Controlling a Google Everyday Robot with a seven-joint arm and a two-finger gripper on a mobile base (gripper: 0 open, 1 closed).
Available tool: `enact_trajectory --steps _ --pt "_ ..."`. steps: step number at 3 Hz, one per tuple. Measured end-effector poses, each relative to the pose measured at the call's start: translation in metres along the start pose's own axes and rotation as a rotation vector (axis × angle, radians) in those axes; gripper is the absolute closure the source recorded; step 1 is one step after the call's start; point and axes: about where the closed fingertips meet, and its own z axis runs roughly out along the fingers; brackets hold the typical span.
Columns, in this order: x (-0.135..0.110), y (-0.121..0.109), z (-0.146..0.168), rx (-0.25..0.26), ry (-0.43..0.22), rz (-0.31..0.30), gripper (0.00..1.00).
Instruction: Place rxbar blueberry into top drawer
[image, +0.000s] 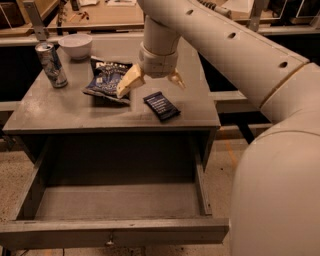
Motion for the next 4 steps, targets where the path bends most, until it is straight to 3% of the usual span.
enact_trajectory --steps 1,2,4 --pt "-0.002 0.009 0.014 -0.046 -0.02 -0.028 0.0" --pt "-0.004 0.015 0.025 -0.073 -0.044 -0.038 0.18" --pt "-0.003 0.017 0.034 -0.092 -0.063 -0.038 0.64"
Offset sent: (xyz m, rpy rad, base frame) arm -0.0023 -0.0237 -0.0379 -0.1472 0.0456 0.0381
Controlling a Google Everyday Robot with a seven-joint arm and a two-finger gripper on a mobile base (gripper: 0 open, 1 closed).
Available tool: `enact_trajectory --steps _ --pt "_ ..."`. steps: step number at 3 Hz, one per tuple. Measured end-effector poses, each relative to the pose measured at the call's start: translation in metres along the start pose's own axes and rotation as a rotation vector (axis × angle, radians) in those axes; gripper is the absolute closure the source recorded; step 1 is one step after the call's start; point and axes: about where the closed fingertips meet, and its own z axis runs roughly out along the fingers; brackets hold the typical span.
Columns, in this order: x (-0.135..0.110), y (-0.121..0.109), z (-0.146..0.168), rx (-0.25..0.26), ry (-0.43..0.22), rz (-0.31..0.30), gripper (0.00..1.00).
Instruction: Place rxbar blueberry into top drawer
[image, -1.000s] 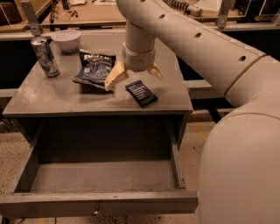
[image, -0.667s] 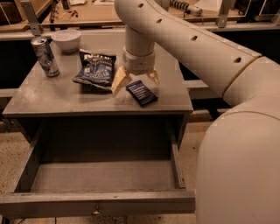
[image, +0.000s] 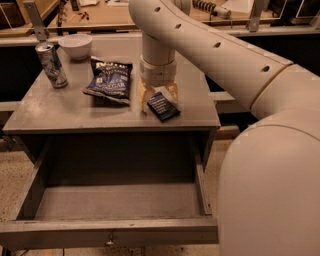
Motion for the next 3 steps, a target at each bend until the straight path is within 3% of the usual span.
enact_trajectory --steps 1,2,3 --pt "0.0 0.0 -0.005 0.0 0.0 0.0 0.88" --pt "0.001 0.0 -0.006 0.001 0.0 0.0 1.0" --pt "-0.011 -0.023 -0.016 0.095 0.008 0.08 1.0"
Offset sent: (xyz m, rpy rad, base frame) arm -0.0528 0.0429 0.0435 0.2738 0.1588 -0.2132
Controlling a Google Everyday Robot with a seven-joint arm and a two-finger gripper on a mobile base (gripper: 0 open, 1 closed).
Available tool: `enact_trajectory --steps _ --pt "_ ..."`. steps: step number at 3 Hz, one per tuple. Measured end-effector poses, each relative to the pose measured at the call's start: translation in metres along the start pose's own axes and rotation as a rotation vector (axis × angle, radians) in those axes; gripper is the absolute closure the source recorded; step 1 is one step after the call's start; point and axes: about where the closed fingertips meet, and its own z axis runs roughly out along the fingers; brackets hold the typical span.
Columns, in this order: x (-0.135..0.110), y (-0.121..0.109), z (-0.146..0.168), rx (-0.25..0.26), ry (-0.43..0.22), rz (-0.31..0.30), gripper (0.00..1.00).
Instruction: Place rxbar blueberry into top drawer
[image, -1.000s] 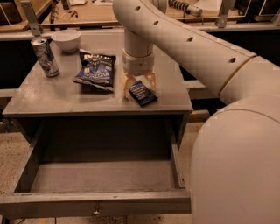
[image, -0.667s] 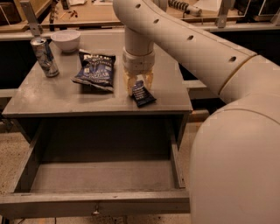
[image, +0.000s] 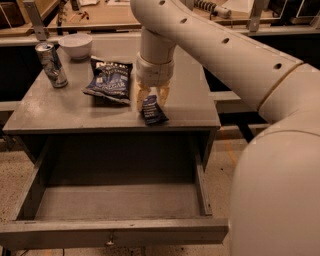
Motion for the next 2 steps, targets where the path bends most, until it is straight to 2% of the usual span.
enact_trajectory --steps 1,2 --pt "-0.034 -0.047 -0.023 0.216 0.027 0.169 1.0" --pt "-0.036 -0.062 -0.025 0.287 0.014 0.259 1.0"
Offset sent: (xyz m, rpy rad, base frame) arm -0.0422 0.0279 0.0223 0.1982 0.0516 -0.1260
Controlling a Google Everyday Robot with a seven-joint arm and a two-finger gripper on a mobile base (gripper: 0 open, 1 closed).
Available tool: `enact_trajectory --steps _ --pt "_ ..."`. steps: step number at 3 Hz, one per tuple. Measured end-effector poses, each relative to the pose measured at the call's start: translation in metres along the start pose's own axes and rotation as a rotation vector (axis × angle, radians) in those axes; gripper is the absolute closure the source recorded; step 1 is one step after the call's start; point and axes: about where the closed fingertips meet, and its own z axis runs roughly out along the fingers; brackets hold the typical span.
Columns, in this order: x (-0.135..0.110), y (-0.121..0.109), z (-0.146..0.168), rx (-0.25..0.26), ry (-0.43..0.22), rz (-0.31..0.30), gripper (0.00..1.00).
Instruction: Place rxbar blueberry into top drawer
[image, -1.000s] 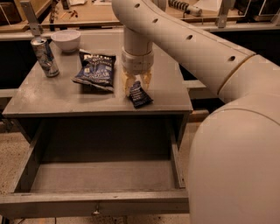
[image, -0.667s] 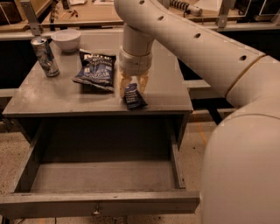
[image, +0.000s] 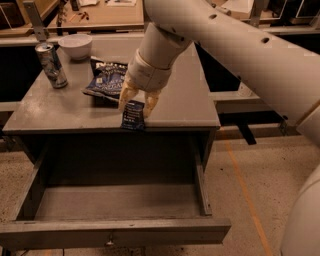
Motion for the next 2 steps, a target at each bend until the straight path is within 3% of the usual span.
enact_trajectory --steps 1,2 --pt "-0.01 0.001 0.004 -0.026 -0.012 0.016 1.0" --pt "-0.042 -0.003 0.012 0.002 -0.029 0.087 1.0"
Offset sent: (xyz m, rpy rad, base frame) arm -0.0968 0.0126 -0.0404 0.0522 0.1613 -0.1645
